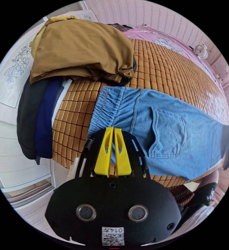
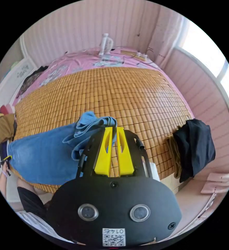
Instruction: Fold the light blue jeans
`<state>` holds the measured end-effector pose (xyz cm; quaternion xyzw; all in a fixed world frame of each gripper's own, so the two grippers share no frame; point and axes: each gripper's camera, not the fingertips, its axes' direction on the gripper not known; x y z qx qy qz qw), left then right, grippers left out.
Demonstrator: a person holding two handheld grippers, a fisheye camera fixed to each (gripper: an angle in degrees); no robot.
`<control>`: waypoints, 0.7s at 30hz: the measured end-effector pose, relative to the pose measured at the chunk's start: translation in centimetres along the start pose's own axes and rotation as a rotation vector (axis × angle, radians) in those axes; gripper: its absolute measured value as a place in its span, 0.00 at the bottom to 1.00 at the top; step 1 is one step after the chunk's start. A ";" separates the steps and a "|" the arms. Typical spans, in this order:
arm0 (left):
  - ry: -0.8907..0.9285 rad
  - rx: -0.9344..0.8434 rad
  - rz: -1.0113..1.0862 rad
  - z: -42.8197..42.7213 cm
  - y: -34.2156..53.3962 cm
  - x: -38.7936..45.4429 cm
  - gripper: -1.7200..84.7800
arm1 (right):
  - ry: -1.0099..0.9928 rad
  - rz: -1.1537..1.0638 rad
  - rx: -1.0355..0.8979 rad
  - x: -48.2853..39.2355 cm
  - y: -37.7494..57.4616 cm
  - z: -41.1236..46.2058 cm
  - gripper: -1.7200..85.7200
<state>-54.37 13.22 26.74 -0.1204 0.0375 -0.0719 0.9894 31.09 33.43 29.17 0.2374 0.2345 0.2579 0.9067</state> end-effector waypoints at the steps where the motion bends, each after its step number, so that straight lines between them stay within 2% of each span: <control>1: 0.045 0.007 -0.026 -0.3 -0.1 -0.9 0.03 | 0.023 0.049 0.014 1.5 0.0 -0.3 0.05; 4: 0.123 0.063 -0.061 -1.9 0.1 -2.9 0.08 | 0.024 0.186 0.035 6.8 0.9 -1.8 0.10; 8: 0.177 0.166 -0.086 -4.2 0.2 -4.9 0.09 | -0.035 0.101 0.044 7.1 3.1 -1.5 0.13; 10: 0.260 0.182 -0.119 -4.4 -0.5 -5.8 0.09 | -0.046 0.058 0.006 6.0 3.4 0.1 0.13; 14: 0.347 0.122 -0.176 -2.4 -2.3 -6.1 0.10 | -0.166 -0.014 -0.105 2.6 2.2 4.8 0.14; 16: 0.350 0.023 -0.193 -0.4 -3.5 -5.6 0.12 | -0.208 -0.020 -0.132 1.3 1.3 6.6 0.14; 18: 0.360 -0.117 -0.238 1.9 -4.0 -5.5 0.11 | -0.218 0.066 -0.160 1.1 0.1 9.0 0.15; 21: 0.389 -0.075 -0.326 2.1 -3.8 -7.2 0.09 | -0.195 0.224 -0.198 2.4 -0.8 12.0 0.13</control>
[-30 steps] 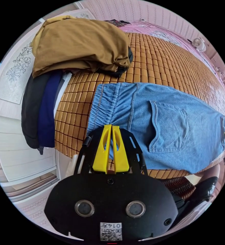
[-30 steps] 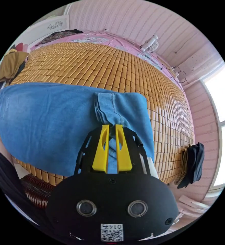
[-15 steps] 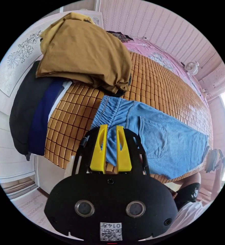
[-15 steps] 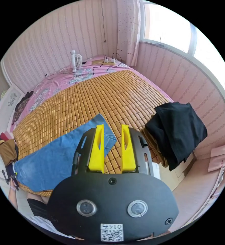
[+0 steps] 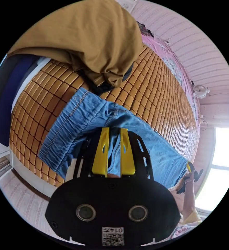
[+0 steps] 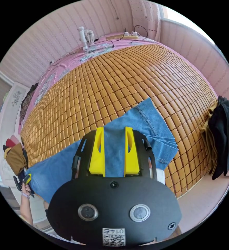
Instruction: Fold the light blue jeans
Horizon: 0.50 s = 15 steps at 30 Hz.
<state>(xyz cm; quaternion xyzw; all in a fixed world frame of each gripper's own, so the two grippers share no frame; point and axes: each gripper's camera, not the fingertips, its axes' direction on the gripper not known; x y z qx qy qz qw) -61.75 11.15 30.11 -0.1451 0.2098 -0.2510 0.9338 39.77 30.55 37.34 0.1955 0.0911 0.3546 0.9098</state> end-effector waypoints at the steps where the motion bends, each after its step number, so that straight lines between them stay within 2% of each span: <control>1: 0.030 -0.002 -0.013 -0.1 -0.1 -0.9 0.08 | 0.008 0.023 -0.021 0.3 -0.2 0.6 0.12; 3: 0.081 -0.002 -0.032 -0.4 -0.3 -2.1 0.06 | 0.101 0.039 0.006 1.1 -0.5 0.9 0.03; 7: 0.043 0.049 0.013 -1.5 -0.2 -2.6 0.02 | 0.059 0.010 -0.027 2.6 -1.0 0.5 0.01; 11: 0.064 0.139 0.040 -3.9 0.2 -2.7 0.01 | -0.070 0.010 0.056 5.4 -0.3 -2.5 0.01; 15: 0.069 0.212 0.177 -7.6 1.4 -2.5 0.01 | -0.274 0.025 0.224 8.8 2.1 -7.6 0.01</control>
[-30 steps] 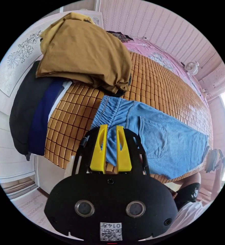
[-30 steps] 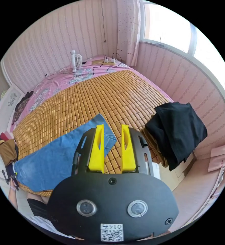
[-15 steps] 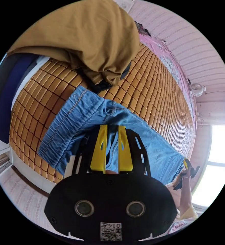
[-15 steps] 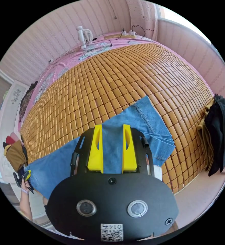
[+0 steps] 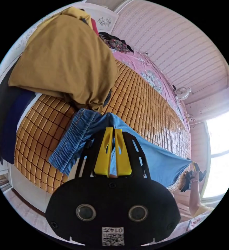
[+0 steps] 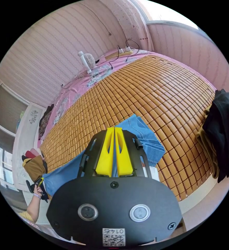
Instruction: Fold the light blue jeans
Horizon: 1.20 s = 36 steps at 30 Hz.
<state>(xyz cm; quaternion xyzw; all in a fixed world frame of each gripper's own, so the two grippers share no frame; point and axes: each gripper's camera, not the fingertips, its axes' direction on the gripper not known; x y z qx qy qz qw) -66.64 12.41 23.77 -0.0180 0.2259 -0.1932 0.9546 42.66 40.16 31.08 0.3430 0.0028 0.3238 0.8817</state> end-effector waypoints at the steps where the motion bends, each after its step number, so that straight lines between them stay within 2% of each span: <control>1: 0.025 0.033 0.021 -1.4 0.4 -0.2 0.01 | -0.030 -0.005 0.025 0.2 0.3 -1.0 0.01; 5: 0.174 0.167 0.039 -6.8 3.1 -2.2 0.01 | -0.195 -0.091 0.203 1.4 3.7 -8.3 0.01; 10: 0.323 0.271 0.008 -14.2 12.8 -7.4 0.01 | -0.337 -0.129 0.334 4.8 10.7 -16.6 0.01; 13: 0.307 0.216 -0.157 -14.7 19.7 -11.6 0.01 | -0.258 -0.113 0.270 7.1 16.1 -18.7 0.01; 16: 0.265 0.228 -0.390 -14.4 25.5 -15.9 0.01 | -0.092 -0.021 0.072 9.7 20.6 -16.4 0.01; 19: 0.196 0.268 -0.486 -15.1 27.8 -17.7 0.01 | 0.097 0.077 -0.093 11.3 22.6 -13.3 0.02; 23: 0.144 0.276 -0.401 -15.3 25.4 -16.1 0.01 | 0.199 0.053 -0.112 9.5 20.2 -11.5 0.02; 31: -0.056 0.073 -0.087 -6.4 14.4 -7.1 0.01 | 0.259 -0.221 -0.121 0.1 10.4 -2.8 0.09; 36: -0.095 0.004 -0.075 -0.6 10.6 -3.4 0.01 | 0.314 -0.216 -0.189 -2.8 3.9 5.0 0.13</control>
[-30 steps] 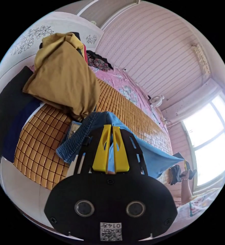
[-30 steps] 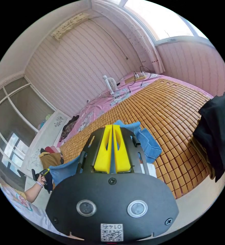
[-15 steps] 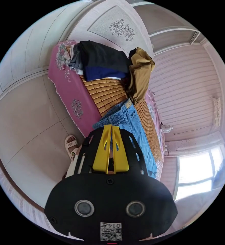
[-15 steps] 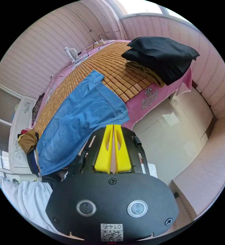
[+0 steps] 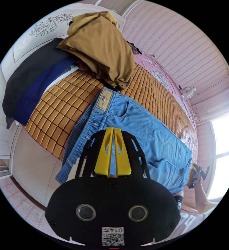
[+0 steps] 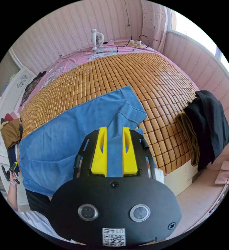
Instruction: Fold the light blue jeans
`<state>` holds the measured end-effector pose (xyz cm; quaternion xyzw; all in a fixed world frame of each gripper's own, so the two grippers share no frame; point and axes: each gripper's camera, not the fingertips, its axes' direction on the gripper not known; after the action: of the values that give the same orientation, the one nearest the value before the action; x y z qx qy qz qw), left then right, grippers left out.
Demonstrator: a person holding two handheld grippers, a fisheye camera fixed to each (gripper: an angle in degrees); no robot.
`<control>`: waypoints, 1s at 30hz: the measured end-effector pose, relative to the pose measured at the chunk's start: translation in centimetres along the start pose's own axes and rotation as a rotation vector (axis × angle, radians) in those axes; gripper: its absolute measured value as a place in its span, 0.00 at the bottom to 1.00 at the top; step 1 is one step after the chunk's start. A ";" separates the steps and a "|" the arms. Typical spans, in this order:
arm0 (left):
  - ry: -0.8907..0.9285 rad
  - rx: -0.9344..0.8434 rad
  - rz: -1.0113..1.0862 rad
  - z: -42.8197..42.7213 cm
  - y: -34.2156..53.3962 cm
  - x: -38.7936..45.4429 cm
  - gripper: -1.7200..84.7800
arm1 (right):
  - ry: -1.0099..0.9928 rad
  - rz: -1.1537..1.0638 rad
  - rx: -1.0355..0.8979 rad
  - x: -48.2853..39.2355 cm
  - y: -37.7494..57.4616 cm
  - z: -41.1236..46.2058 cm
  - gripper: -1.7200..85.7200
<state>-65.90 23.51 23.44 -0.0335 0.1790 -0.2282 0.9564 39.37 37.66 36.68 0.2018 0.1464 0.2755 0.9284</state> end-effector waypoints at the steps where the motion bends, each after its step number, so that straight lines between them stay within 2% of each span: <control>1: -0.014 -0.013 0.000 1.2 -0.6 0.9 0.01 | 0.011 0.019 -0.007 0.0 -0.8 0.5 0.13; 5: -0.126 -0.104 0.069 5.5 -1.9 3.7 0.01 | 0.056 0.138 -0.068 0.6 -4.9 4.4 0.14; 10: -0.128 -0.047 0.169 6.7 -1.7 5.7 0.01 | 0.018 0.170 -0.045 0.9 -7.4 5.7 0.08; 13: -0.206 -0.020 0.189 6.8 -1.8 6.9 0.01 | -0.128 0.083 0.019 0.2 -10.1 5.5 0.05; 15: -0.260 0.001 0.173 6.9 -2.3 7.4 0.01 | -0.277 0.049 0.195 0.1 -11.7 3.1 0.04; 18: -0.233 -0.005 0.155 8.0 -3.2 7.5 0.01 | -0.369 0.122 0.334 1.9 -11.7 1.2 0.04; 20: -0.229 0.001 0.147 8.4 -3.4 7.8 0.01 | -0.332 0.203 0.333 3.6 -10.6 1.7 0.04; 24: -0.210 0.028 0.121 9.2 -3.5 8.0 0.01 | -0.156 0.373 0.053 6.3 -8.2 6.5 0.03; 28: -0.156 0.038 0.103 9.0 -3.2 8.4 0.01 | -0.086 0.395 0.104 5.6 -7.5 6.4 0.03; 30: -0.155 0.058 0.123 8.6 -3.0 8.9 0.01 | -0.029 0.296 0.142 2.7 -9.2 6.1 0.03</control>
<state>-56.69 16.69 29.03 -0.0124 0.0993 -0.1708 0.9802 48.07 30.33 37.41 0.2902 0.1208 0.3952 0.8631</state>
